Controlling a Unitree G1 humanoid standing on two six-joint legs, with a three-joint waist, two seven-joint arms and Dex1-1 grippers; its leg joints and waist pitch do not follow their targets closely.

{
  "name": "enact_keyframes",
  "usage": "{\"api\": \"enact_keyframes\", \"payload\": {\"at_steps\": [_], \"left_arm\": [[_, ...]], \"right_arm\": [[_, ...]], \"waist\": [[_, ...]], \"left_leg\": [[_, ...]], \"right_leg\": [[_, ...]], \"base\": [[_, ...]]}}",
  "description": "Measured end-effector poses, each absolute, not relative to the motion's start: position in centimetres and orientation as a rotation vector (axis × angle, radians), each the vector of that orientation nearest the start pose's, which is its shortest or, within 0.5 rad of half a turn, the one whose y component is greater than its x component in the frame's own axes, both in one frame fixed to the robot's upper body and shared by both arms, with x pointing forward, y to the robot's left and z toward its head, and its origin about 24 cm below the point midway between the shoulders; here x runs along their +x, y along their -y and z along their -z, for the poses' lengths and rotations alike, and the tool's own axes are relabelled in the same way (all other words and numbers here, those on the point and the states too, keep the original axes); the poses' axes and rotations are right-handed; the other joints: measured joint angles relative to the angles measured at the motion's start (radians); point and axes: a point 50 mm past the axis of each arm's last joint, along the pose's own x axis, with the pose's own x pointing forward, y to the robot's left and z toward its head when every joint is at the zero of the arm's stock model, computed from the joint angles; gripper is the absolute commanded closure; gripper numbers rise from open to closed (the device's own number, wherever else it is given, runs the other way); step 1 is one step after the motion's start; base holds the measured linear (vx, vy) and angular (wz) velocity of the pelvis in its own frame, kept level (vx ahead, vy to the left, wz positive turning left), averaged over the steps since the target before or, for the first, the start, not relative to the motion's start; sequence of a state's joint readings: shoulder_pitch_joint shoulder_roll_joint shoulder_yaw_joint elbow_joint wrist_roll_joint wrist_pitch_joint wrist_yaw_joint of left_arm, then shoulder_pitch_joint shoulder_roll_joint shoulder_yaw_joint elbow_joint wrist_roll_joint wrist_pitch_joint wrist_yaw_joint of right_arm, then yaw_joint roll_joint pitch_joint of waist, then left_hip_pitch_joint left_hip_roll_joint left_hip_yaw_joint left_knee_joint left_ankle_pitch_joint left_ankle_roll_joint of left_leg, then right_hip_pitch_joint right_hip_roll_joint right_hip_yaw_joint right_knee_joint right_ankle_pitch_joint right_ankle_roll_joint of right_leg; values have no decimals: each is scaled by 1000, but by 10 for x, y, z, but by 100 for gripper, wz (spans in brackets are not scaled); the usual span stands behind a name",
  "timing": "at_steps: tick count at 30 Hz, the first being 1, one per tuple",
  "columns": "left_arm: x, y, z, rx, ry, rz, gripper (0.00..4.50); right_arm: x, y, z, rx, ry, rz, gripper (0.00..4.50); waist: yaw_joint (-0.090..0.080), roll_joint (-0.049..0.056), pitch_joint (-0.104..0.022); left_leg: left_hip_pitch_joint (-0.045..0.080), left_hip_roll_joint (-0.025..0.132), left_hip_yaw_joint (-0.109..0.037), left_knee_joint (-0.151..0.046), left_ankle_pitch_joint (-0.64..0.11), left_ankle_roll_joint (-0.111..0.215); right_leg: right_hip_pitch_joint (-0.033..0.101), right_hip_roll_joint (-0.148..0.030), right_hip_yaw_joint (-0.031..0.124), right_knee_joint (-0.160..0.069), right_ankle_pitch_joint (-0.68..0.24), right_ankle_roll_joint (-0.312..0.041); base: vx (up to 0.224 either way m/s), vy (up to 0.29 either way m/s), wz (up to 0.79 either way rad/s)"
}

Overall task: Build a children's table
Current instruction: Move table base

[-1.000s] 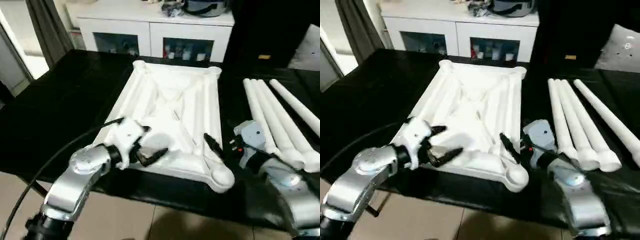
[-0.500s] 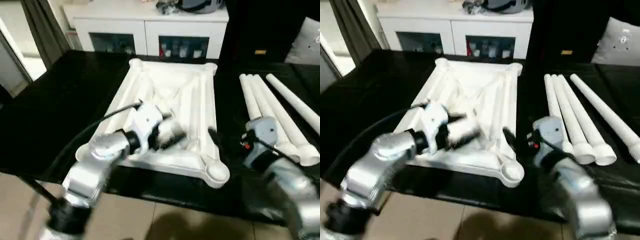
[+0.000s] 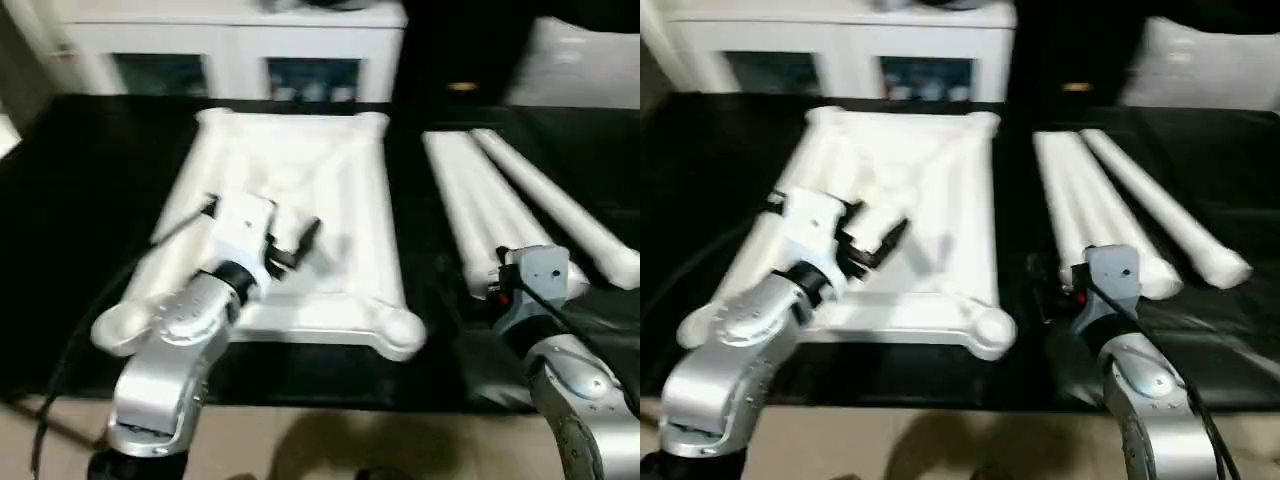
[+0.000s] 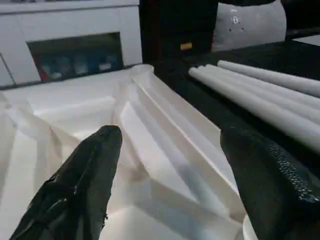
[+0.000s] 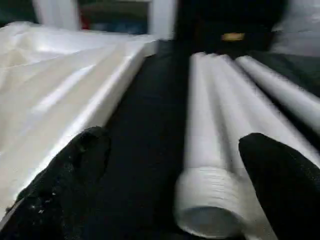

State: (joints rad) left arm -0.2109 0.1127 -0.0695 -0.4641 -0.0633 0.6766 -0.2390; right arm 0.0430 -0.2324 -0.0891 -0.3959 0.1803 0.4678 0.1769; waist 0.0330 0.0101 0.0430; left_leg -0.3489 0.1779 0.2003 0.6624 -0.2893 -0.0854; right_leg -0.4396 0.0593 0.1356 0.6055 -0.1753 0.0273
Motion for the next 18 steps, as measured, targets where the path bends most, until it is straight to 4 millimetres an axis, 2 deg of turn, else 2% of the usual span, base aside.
{"api": "enact_keyframes", "payload": {"at_steps": [2, 3, 4, 5, 6, 8, 9, 10, 11, 12, 13, 14, 15, 16, 17, 18], "left_arm": [[265, -121, -137, 86, -24, 352, 87], [266, -122, -141, 91, -18, 332, 87], [266, -122, -146, 87, -6, 319, 87], [266, -121, -150, 77, 4, 302, 87], [265, -123, -152, 59, 3, 271, 87], [263, -123, -155, 48, 0, 246, 87], [262, -124, -156, 57, -6, 240, 87], [261, -124, -156, 71, -14, 240, 87], [261, -125, -157, 84, -14, 236, 87], [260, -127, -159, 95, -10, 227, 87], [259, -127, -159, 96, -13, 230, 87], [258, -125, -160, 95, -17, 235, 87], [257, -122, -160, 91, -23, 245, 87], [258, -119, -161, 89, -25, 259, 87], [258, -113, -164, 83, -24, 277, 87], [257, -107, -166, 84, -21, 305, 87]], "right_arm": [[242, 190, -90, -36, -94, -112, 0], [243, 189, -90, -29, -98, -106, 0], [243, 189, -90, -26, -109, -106, 0], [244, 189, -89, -22, -119, -109, 0], [246, 186, -90, -11, -124, -128, 0], [247, 180, -91, -1, -128, -160, 0], [248, 176, -90, -12, -126, -169, 0], [248, 173, -89, -30, -119, -166, 0], [248, 172, -90, -43, -111, -163, 0], [249, 172, -90, -64, -102, -159, 0], [249, 173, -90, -74, -101, -155, 0], [250, 174, -91, -80, -96, -154, 0], [251, 175, -93, -96, -86, -148, 0], [251, 178, -94, -108, -86, -139, 0], [251, 182, -94, -114, -90, -132, 0], [251, 185, -95, -115, -91, -125, 0]], "waist": [[-6, -5, 2], [-5, -12, 6], [-13, -16, 9], [-16, -22, 8], [-22, -23, 9], [-30, -21, 9], [-33, -18, 10], [-32, -14, 10], [-32, -13, 10], [-29, -15, 7], [-29, -20, 4], [-26, -28, -1], [-29, -37, -6], [-25, -45, -8], [-16, -48, -7], [-13, -45, -6]], "left_leg": [[0, 0, 0, 7, -10, 8], [-6, -3, -11, 10, -13, 10], [-9, -12, -32, 8, -12, 10], [-7, -13, -35, 8, -11, 12], [-7, -16, -38, 8, -8, 16], [-6, -17, -46, 6, -4, 20], [-3, -14, -56, 3, 1, 23], [1, -8, -60, -2, 7, 27], [2, -1, -62, -5, 9, 24], [2, 8, -68, -7, 13, 19], [2, 13, -72, -7, 15, 17], [1, 17, -72, -7, 15, 17], [-5, 16, -75, -6, 17, 30], [-29, 3, -72, 32, 3, 130], [-52, -9, -73, 92, -14, 203], [-60, -43, -72, 124, -17, 198]], "right_leg": [[-4, 13, 20, -4, 10, 2], [-3, 10, 23, -5, 16, 2], [-1, 0, 14, -7, 16, 2], [-1, -4, 8, -11, 17, 1], [3, -15, -5, -12, 17, 0], [12, -23, -26, -18, 16, -7], [22, -35, -56, -26, 19, -19], [25, -52, -93, -28, 17, -38], [25, -72, -133, -22, 9, -64], [21, -93, -178, 9, -13, -99], [21, -104, -189, 34, -32, -123], [16, -114, -205, 45, -44, -123], [11, -112, -209, 60, -56, -126], [10, -105, -204, 57, -57, -115], [12, -102, -207, 51, -51, -109], [24, -93, -213, 38, -43, -98]], "base": [[-34, 0, -34], [-35, 45, -34], [0, 0, 0], [0, 0, 0], [-23, 30, 23], [-12, 17, 20], [2, -2, 27], [10, -43, 22], [10, -43, 22], [26, -95, 14], [40, -135, 9], [40, -135, 9], [32, -176, 6], [1, -162, 5], [1, -162, 5], [-18, -143, -6]]}}
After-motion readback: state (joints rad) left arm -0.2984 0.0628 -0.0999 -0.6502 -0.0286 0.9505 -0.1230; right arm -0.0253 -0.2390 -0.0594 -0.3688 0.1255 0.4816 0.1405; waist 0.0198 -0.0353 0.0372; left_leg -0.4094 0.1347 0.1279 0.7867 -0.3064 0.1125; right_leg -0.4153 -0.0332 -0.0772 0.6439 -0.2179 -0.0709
